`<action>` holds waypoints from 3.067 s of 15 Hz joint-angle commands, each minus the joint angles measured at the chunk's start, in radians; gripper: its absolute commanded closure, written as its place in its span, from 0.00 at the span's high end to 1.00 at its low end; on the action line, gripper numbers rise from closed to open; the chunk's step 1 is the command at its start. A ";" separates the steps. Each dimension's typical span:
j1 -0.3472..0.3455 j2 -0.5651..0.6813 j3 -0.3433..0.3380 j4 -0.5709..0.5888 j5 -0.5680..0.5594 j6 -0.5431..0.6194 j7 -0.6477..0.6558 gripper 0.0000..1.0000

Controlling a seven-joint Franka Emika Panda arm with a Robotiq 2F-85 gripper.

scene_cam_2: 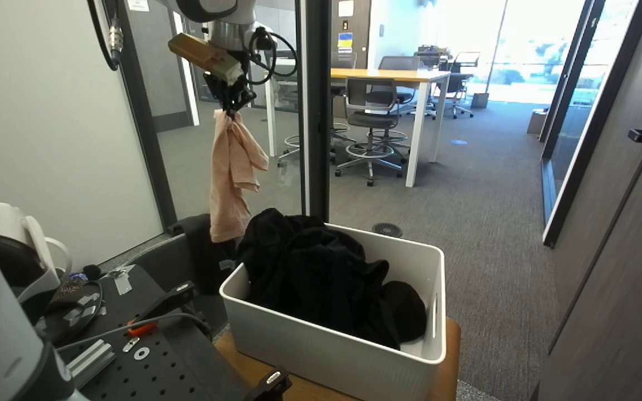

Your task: Put a cloth from the box on the head rest of the chair

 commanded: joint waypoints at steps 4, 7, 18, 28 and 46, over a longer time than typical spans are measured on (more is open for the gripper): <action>0.024 0.131 0.059 -0.001 -0.096 0.102 0.026 0.07; 0.030 0.186 0.072 0.004 -0.153 0.115 0.048 0.07; 0.114 0.325 0.078 0.077 -0.389 0.152 0.208 0.07; 0.191 0.465 0.060 0.178 -0.502 0.133 0.261 0.07; 0.165 0.335 -0.008 0.148 -0.517 0.129 0.289 1.00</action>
